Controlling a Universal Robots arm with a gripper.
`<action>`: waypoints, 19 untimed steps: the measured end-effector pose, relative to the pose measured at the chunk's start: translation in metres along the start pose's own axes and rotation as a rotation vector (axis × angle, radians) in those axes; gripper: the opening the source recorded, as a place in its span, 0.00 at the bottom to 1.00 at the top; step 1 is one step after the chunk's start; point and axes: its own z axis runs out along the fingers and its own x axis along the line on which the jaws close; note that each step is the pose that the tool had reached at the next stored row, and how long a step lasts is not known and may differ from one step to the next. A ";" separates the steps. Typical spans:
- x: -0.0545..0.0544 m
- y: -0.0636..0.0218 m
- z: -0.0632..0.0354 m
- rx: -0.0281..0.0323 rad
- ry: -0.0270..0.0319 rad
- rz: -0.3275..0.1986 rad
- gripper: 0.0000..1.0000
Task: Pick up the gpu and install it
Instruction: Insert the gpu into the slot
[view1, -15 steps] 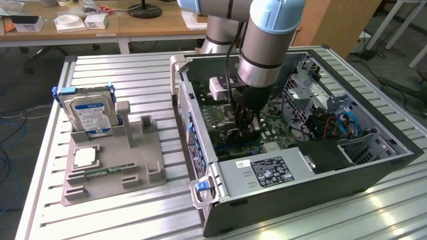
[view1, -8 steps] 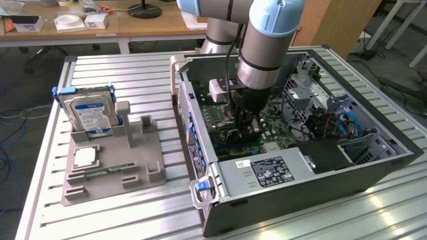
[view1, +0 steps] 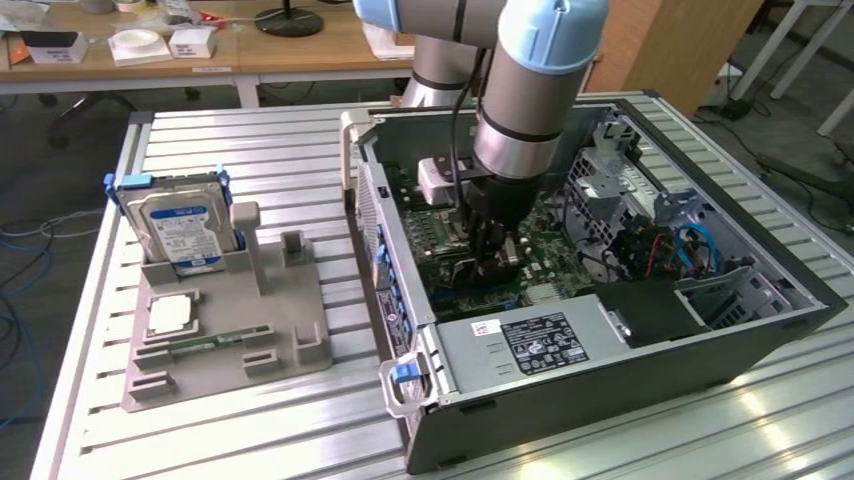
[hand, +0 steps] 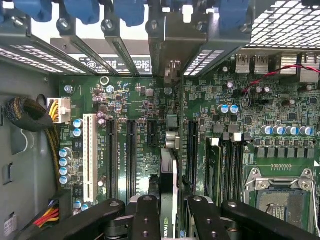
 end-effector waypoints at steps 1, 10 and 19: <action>0.000 0.0005 0.0000 -0.0006 -0.0013 0.000 0.26; 0.000 0.0009 -0.0203 0.0039 -0.0013 0.000 0.33; 0.000 0.0013 -0.0379 0.0072 -0.0020 0.000 0.20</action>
